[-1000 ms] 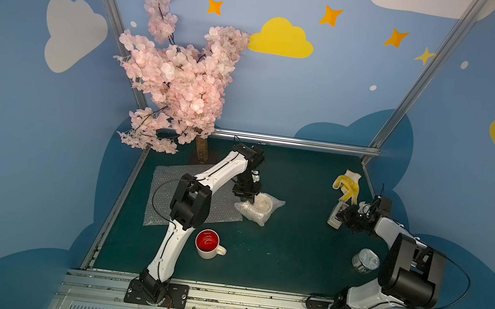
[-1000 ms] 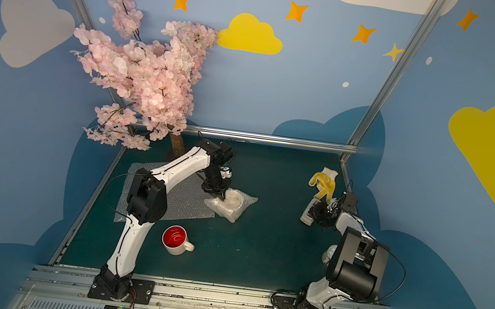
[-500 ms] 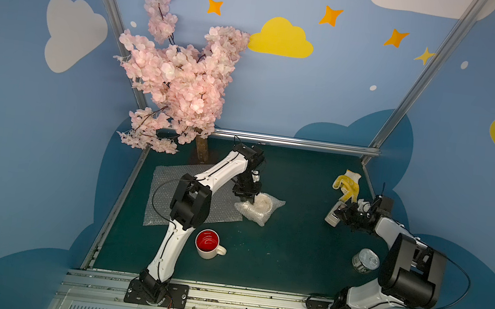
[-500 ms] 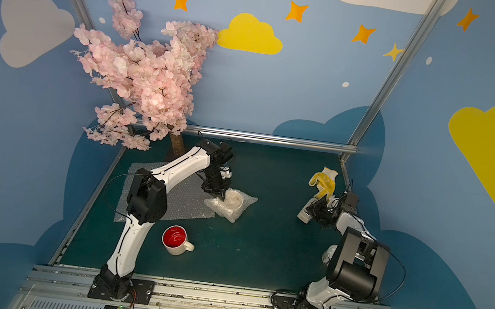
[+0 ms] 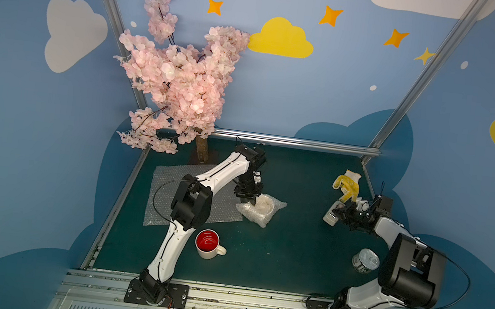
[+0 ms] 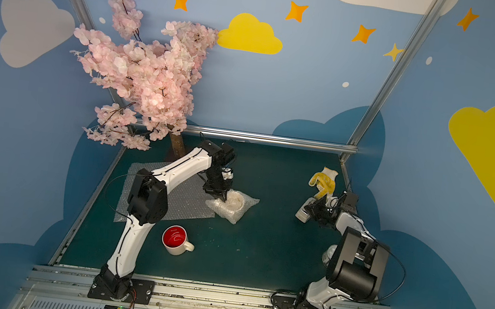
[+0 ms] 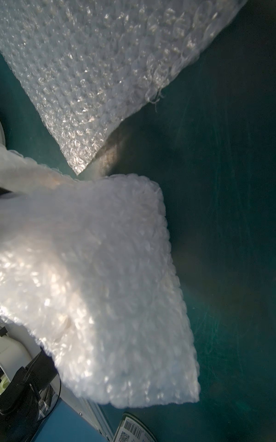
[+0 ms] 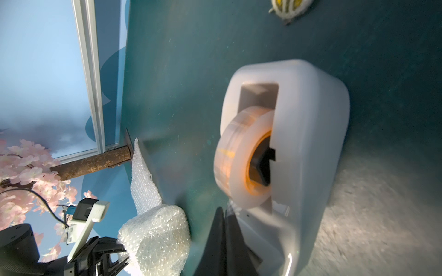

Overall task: Wrap mugs in bubble wrap
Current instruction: Tear off the tape using the Tape Cutter.

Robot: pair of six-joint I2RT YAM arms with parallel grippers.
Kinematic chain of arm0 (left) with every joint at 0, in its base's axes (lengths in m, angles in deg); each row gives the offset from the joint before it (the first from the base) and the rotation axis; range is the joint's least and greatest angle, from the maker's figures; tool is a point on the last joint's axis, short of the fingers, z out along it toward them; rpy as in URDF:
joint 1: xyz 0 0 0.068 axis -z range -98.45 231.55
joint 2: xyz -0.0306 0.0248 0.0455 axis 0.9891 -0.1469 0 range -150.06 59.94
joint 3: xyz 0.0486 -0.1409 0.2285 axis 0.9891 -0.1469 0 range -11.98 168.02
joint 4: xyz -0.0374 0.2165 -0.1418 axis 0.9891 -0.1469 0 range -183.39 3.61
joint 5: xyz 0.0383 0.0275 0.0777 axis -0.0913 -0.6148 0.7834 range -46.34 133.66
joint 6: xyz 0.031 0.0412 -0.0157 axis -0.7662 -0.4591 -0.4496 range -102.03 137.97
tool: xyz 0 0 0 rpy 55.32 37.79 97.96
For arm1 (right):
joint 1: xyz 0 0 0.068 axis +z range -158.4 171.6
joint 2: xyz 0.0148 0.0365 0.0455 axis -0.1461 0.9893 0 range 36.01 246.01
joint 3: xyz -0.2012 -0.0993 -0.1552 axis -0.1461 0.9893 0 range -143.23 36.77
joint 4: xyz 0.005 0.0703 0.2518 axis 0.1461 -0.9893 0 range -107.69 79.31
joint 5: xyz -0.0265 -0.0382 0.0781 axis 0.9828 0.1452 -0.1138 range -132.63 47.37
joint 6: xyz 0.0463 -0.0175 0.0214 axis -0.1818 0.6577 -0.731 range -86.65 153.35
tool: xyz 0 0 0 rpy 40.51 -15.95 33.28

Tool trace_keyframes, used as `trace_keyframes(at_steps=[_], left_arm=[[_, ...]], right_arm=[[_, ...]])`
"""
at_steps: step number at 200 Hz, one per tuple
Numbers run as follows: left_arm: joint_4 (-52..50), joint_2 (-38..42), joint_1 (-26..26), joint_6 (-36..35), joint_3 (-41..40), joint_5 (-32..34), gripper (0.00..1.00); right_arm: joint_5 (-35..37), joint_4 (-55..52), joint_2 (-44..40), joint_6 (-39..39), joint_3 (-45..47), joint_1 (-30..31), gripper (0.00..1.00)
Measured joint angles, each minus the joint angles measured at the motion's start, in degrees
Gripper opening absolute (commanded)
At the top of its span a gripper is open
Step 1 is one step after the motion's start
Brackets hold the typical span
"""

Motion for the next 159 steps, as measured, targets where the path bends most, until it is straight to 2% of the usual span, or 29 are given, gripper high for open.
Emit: trace_keyframes(at_steps=[72,159], left_arm=[[0.2,0.0,0.1,0.2,0.0,-0.4,0.03],[0.2,0.0,0.1,0.2,0.0,-0.4,0.03]], right_arm=[[-4.7,1.4,0.5,-0.5,0.0,0.1,0.0],[-6.0,-0.1,1.2,2.4,-0.2,0.9,0.0]])
